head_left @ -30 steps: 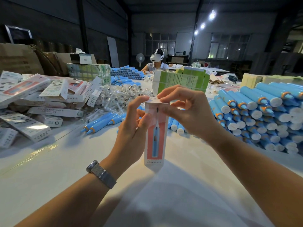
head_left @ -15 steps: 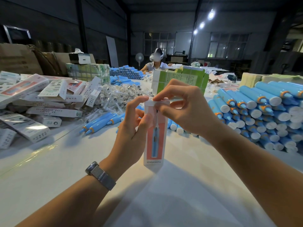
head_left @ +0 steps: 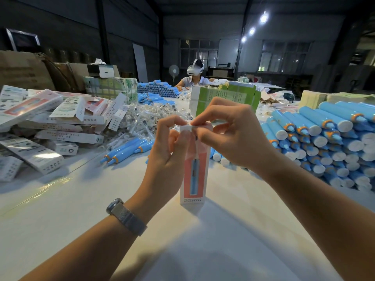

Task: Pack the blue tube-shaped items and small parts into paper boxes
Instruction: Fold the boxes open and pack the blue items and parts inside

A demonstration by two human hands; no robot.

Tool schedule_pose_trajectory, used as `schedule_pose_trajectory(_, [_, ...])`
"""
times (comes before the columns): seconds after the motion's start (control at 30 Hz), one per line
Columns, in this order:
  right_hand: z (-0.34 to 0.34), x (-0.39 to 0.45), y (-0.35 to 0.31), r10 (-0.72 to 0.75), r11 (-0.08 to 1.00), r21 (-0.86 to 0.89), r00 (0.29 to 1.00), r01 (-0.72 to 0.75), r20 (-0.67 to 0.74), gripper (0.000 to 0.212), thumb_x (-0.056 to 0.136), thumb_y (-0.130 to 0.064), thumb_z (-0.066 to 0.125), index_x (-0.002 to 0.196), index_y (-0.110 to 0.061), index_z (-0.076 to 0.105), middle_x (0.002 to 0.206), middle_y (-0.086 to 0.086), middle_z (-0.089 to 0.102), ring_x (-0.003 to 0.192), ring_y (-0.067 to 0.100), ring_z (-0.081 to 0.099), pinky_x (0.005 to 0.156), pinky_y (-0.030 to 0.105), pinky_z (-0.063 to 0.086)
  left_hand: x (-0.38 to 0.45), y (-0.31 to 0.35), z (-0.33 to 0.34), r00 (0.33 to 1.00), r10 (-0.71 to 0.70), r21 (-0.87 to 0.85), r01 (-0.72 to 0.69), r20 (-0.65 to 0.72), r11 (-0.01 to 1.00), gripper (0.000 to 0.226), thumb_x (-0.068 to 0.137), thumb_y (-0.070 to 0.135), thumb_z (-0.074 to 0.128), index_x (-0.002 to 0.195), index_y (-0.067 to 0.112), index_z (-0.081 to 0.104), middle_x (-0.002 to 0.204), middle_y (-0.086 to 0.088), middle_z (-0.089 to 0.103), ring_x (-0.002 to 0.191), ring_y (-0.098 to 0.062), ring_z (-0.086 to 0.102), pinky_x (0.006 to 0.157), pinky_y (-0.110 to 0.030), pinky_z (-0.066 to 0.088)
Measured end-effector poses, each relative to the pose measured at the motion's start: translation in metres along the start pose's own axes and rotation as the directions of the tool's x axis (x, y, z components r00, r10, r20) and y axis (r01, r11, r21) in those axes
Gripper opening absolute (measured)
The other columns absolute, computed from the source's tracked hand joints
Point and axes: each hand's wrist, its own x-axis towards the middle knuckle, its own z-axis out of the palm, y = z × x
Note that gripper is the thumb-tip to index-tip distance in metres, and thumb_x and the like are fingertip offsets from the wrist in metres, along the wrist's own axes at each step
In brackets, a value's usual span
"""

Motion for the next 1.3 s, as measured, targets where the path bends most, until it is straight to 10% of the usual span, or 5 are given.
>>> schedule_pose_trajectory(0.43, [-0.003, 0.002, -0.002, 0.068, 0.996, 0.066, 0.998, -0.066, -0.019, 0.013, 0.085, -0.003, 0.070, 0.084, -0.016, 0.073, 0.079, -0.003, 0.064, 0.076, 0.011, 0.062, 0.072, 0.022, 0.051, -0.002, -0.007, -0.004, 0.997, 0.057, 0.163, -0.065, 0.050, 0.985, 0.025, 0.100, 0.041, 0.042, 0.124, 0.046, 0.036, 0.097, -0.016, 0.065, 0.084, -0.032, 0.067, 0.073, -0.061, 0.055])
schedule_pose_trajectory(0.87, [-0.021, 0.014, -0.006, 0.164, 0.970, 0.155, 0.976, -0.186, 0.147, 0.015, 0.086, -0.006, 0.072, 0.077, -0.018, 0.071, 0.077, 0.023, 0.069, 0.072, 0.043, 0.063, 0.065, 0.048, 0.055, -0.002, -0.007, -0.009, 0.986, 0.098, 0.209, -0.125, 0.134, 0.970, 0.032, 0.099, 0.046, 0.040, 0.127, 0.060, 0.031, 0.095, -0.024, 0.061, 0.083, -0.042, 0.062, 0.073, -0.061, 0.053])
schedule_pose_trajectory(1.3, [-0.025, 0.018, -0.006, 0.188, 0.963, 0.153, 0.960, -0.222, 0.209, 0.006, 0.084, -0.003, 0.072, 0.078, -0.005, 0.072, 0.077, -0.002, 0.061, 0.076, 0.033, 0.067, 0.065, 0.038, 0.061, -0.001, -0.012, -0.010, 0.981, 0.142, 0.209, -0.167, 0.130, 0.963, 0.022, 0.103, 0.043, 0.039, 0.123, 0.053, 0.037, 0.096, -0.024, 0.061, 0.082, -0.042, 0.062, 0.067, -0.060, 0.052])
